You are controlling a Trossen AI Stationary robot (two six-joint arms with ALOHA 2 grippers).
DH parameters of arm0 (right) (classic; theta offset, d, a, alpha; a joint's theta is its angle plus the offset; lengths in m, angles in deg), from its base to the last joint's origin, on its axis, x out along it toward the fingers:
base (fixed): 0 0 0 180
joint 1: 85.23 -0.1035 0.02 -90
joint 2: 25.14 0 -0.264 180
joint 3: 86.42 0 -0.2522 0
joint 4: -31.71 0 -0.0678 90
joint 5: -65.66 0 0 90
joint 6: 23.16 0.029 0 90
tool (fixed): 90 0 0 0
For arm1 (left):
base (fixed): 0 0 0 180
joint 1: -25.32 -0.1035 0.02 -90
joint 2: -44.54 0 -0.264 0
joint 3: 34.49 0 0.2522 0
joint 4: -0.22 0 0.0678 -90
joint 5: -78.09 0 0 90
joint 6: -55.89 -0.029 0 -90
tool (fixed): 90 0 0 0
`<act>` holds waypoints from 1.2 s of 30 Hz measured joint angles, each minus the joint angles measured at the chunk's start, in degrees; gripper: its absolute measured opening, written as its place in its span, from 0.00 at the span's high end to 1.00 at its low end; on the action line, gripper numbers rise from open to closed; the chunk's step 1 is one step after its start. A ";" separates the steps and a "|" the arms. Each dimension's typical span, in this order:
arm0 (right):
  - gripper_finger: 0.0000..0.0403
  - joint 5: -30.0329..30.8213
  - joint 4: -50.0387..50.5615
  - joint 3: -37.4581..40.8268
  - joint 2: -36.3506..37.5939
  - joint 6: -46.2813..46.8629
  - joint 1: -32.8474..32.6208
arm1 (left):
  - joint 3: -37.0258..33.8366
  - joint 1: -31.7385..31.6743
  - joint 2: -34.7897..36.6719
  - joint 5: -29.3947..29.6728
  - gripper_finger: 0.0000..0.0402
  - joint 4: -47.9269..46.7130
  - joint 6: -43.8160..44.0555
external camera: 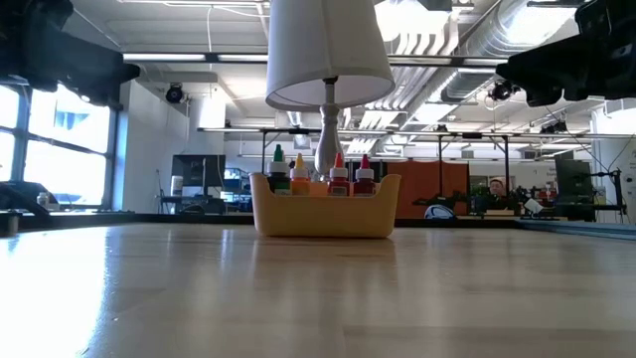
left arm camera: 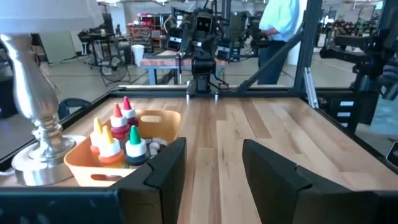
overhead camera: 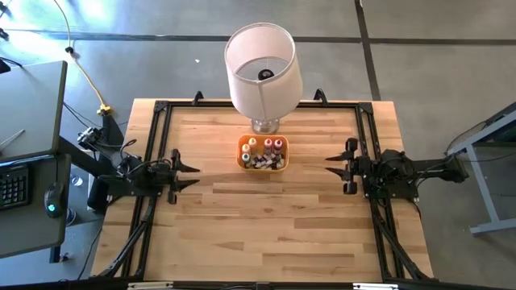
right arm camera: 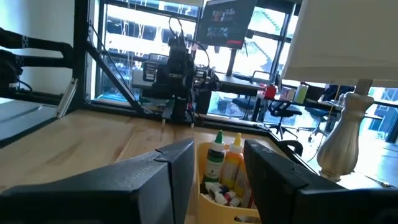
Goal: Pick & Place food coloring
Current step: Return to Home Position
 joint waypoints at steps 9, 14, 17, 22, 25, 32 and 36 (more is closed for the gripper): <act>0.67 0.00 -0.03 0.00 -0.02 0.00 0.00 | -0.14 0.00 -0.10 -0.14 0.61 -0.35 -0.35; 0.67 0.00 -0.03 0.02 -0.02 0.00 0.00 | -0.19 0.00 -0.07 -0.14 0.61 -0.38 -0.55; 0.67 0.00 -0.03 0.02 -0.02 0.00 0.00 | -0.19 0.00 -0.10 -0.17 0.61 0.00 -0.55; 0.67 0.00 -0.03 0.02 -0.02 0.00 0.00 | -0.34 0.00 -0.07 -0.21 0.61 1.61 -0.55; 0.67 0.00 -0.03 0.02 -0.02 0.00 0.00 | -0.34 0.00 -0.05 -0.20 0.61 1.64 -0.55; 0.67 -0.01 -0.03 0.02 -0.02 0.00 0.00 | -0.34 0.00 -0.05 -0.19 0.61 1.73 -0.55; 0.67 0.00 -0.03 0.04 -0.04 0.00 0.00 | -0.34 0.00 -0.05 -0.18 0.61 1.77 -0.55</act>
